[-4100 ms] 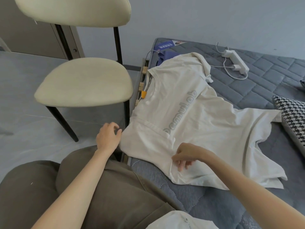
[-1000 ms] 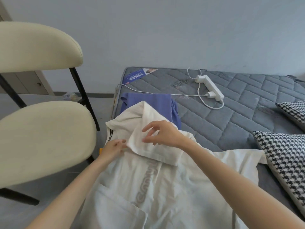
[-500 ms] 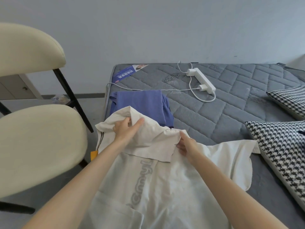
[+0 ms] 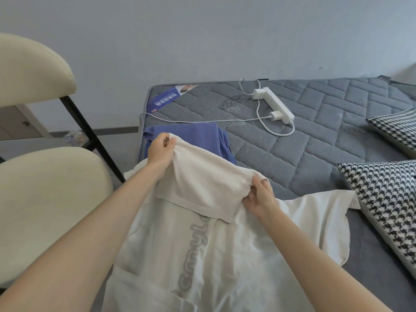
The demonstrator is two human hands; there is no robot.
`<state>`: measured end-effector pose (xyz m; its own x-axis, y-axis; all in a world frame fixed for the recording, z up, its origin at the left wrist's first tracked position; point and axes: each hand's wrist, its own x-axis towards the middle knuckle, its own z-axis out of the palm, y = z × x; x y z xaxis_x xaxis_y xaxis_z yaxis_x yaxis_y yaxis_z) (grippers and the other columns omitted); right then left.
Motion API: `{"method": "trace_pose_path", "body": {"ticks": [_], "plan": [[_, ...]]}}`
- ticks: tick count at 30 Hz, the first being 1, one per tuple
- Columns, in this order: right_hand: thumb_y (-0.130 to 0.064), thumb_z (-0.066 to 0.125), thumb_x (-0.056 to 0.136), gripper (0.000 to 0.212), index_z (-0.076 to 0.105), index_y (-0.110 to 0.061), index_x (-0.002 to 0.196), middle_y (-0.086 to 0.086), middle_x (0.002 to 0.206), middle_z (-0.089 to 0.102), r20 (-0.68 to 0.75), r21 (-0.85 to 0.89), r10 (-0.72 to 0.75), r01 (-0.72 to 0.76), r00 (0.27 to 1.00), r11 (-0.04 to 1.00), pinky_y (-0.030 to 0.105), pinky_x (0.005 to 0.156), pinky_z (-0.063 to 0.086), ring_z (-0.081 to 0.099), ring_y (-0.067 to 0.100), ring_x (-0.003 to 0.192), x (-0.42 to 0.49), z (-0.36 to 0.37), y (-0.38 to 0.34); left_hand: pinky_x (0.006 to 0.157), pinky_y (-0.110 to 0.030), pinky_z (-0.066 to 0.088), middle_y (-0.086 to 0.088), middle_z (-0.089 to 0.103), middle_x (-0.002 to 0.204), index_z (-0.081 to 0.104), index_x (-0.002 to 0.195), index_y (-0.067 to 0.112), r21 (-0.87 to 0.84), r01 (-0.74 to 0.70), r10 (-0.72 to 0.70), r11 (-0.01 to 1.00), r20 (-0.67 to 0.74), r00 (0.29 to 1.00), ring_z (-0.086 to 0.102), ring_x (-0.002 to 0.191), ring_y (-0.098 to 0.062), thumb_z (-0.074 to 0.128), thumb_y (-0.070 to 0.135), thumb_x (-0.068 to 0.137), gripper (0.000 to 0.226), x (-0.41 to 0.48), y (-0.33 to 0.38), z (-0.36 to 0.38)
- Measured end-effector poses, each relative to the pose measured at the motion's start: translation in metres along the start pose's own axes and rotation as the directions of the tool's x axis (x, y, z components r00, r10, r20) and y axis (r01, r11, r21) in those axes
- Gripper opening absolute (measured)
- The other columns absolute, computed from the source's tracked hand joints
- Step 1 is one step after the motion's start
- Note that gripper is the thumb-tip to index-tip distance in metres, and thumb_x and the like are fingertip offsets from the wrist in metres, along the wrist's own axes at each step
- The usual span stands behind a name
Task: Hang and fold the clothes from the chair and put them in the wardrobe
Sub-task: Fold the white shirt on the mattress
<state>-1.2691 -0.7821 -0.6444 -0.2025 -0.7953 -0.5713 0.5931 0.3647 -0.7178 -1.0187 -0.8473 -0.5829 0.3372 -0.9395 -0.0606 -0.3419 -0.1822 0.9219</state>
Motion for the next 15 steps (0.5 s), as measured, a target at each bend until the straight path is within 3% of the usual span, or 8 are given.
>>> {"method": "trace_pose_path", "body": {"ticks": [2,4,5,7,9,11,15], "plan": [[-0.015,0.049,0.098,0.021,0.053,-0.028,0.084,-0.001,0.067,0.051,-0.006,-0.054,0.042,-0.042,0.999,0.998,0.024,0.057,0.044,0.047,0.011,0.058,0.0,0.0,0.003,0.087,-0.023,0.039,0.005,0.058,0.114,0.055,0.124,0.016,-0.033,0.035,-0.032,0.999,0.076,0.997,0.053,0.103,-0.012,0.049,0.017,0.096,0.029,-0.004,-0.001,0.006],[-0.015,0.055,0.096,0.029,0.054,-0.043,0.106,-0.003,0.078,0.063,0.02,-0.095,0.088,-0.086,0.996,0.992,0.026,0.07,0.051,0.061,0.013,0.073,0.0,-0.003,0.007,0.091,-0.021,0.038,0.01,0.054,0.122,0.044,0.138,0.016,-0.099,0.069,-0.054,0.993,0.145,0.988,0.051,0.109,-0.008,0.052,0.014,0.095,0.044,-0.01,-0.004,0.01],[-0.016,0.059,0.095,0.036,0.051,-0.045,0.113,-0.002,0.084,0.066,0.016,-0.129,0.104,-0.101,0.994,0.986,0.027,0.073,0.053,0.063,0.015,0.079,-0.001,-0.005,0.008,0.089,-0.02,0.038,0.01,0.053,0.122,0.043,0.139,0.016,-0.101,0.079,-0.064,0.992,0.145,0.987,0.05,0.109,-0.007,0.053,0.015,0.095,0.046,-0.012,-0.005,0.011],[-0.016,0.063,0.092,0.035,0.053,-0.032,0.122,0.001,0.091,0.067,0.018,-0.207,0.121,-0.115,0.993,0.972,0.026,0.067,0.054,0.064,0.016,0.08,-0.002,-0.008,0.01,0.084,-0.021,0.037,0.006,0.056,0.121,0.046,0.135,0.014,-0.054,0.1,-0.096,0.993,0.074,0.993,0.053,0.105,-0.01,0.056,0.023,0.093,0.044,-0.013,-0.007,0.01],[-0.015,0.062,0.092,0.028,0.06,-0.021,0.119,0.003,0.093,0.065,0.047,-0.269,0.139,-0.121,0.989,0.955,0.023,0.066,0.053,0.062,0.015,0.078,-0.002,-0.009,0.012,0.079,-0.024,0.038,-0.003,0.059,0.117,0.051,0.124,0.006,0.027,0.121,-0.122,0.992,0.022,0.992,0.057,0.106,-0.018,0.06,0.031,0.089,0.044,-0.013,-0.008,0.01],[-0.009,0.059,0.091,0.029,0.061,-0.027,0.114,0.003,0.091,0.061,0.035,-0.32,0.118,-0.101,0.992,0.942,0.023,0.071,0.052,0.058,0.014,0.074,-0.001,-0.008,0.013,0.079,-0.026,0.04,-0.007,0.058,0.112,0.052,0.114,0.002,0.113,0.082,-0.087,0.99,0.042,0.995,0.057,0.109,-0.025,0.063,0.032,0.087,0.042,-0.013,-0.006,0.014],[-0.001,0.063,0.082,0.064,0.046,-0.031,0.136,0.005,0.109,0.067,-0.085,-0.352,-0.089,0.053,0.992,0.935,0.034,0.08,0.052,0.061,0.019,0.086,0.007,-0.011,0.014,0.098,-0.031,0.037,-0.013,0.05,0.133,0.046,0.132,0.003,0.254,-0.064,0.022,0.965,0.162,0.986,0.045,0.126,-0.03,0.058,0.019,0.089,0.047,-0.01,0.0,0.016]]}}
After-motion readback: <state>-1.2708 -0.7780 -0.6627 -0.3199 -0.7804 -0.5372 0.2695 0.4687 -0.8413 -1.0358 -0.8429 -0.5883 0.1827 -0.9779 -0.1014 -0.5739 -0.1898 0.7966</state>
